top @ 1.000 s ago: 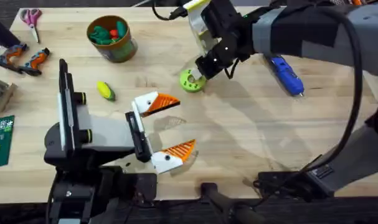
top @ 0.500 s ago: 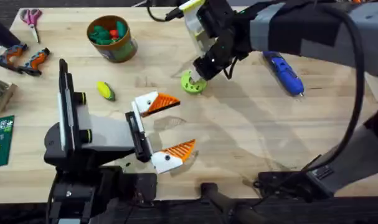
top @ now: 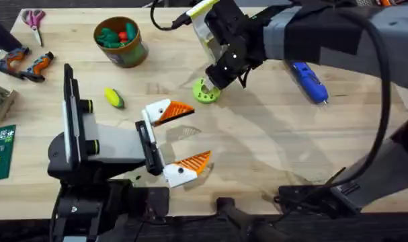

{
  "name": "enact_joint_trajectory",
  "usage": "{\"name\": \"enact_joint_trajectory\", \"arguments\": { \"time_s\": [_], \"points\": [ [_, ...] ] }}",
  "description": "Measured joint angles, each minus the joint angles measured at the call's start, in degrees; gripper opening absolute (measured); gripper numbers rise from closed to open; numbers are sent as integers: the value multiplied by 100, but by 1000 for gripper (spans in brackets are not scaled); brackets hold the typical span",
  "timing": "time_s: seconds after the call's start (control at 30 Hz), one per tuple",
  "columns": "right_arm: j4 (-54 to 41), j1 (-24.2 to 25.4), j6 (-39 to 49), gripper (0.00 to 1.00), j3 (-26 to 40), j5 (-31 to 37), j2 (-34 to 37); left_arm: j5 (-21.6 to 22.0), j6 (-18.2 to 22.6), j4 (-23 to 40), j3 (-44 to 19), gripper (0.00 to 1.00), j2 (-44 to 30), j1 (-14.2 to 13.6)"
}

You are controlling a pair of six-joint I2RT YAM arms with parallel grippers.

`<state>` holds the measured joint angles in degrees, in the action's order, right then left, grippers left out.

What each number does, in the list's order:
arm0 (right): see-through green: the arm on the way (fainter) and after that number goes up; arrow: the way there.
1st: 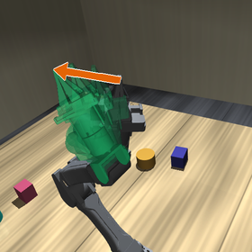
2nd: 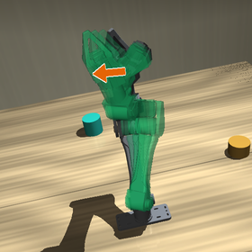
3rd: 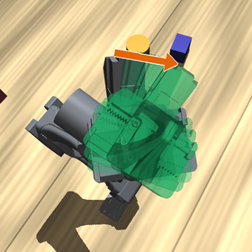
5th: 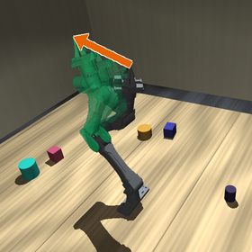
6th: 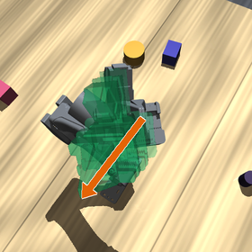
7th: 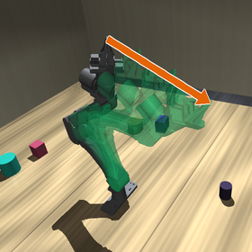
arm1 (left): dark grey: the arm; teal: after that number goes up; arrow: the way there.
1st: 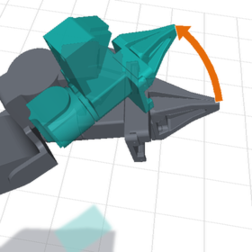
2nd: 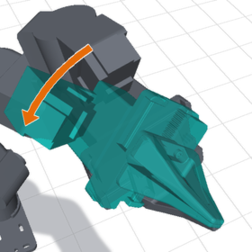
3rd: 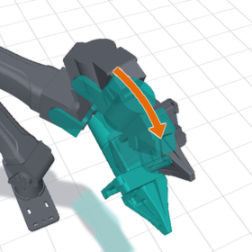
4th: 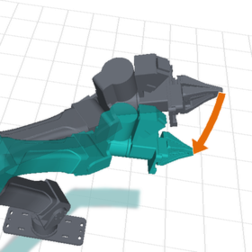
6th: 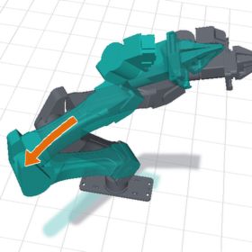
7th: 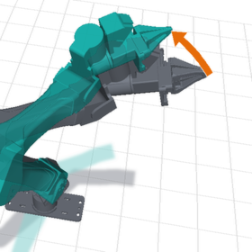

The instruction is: Pick up the gripper from the table and insert it into the empty holder that is missing its gripper. Then pick up a screw, insert it into the mounting hole, and use the screwdriver to tighten it. Finally, clean up the table by picking up the vegetable and placing it into the bucket.

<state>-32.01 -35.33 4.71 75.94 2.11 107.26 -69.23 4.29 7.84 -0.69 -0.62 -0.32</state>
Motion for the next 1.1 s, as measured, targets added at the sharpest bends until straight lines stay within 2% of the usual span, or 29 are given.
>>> {"name": "enact_joint_trajectory", "arguments": {
  "time_s": [0.63, 0.8, 1.03, 1.1],
  "points": [
    [9, -71, -2, 152, 0, 0, 2, 0, 0, -2, 0, 985, 0, 0],
    [13, -98, -2, 101, 0, 2, 35, 0, 0, -2, 0, 985, 0, 0],
    [20, -98, -2, 109, 4, 2, 50, 0, 0, -2, 0, 985, 0, 0],
    [32, -98, -2, 21, 15, 22, 69, 0, 0, 0, 0, 985, 0, 0]
  ]
}}
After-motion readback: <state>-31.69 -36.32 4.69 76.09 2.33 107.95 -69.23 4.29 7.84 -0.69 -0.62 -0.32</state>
